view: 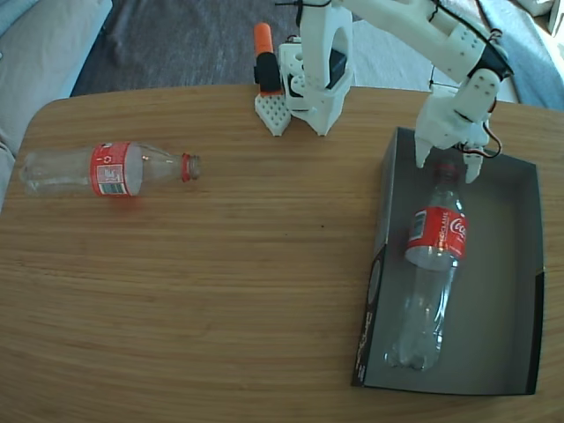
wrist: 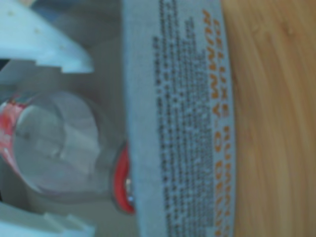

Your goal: Grasp the bottles and put them in the box.

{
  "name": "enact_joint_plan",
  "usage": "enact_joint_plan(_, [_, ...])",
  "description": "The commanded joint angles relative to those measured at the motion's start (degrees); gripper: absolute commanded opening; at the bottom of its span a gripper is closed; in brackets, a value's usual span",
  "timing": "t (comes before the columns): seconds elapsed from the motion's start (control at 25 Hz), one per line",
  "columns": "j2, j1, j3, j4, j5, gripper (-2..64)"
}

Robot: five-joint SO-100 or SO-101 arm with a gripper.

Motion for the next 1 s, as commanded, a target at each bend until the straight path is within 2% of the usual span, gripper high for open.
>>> enact_joint_plan(0.0, [1.6,2.2,-2.6,-0.1,-0.2,35.1])
enact_joint_plan(0.12, [1.6,5.8,-7.6,1.3,-0.3,35.1])
enact_joint_plan(0.72, [1.6,29.9,-35.9,17.9,0.4,35.1])
enact_joint_plan(0.96, [1.7,41.9,-36.6,22.4,9.4,35.1])
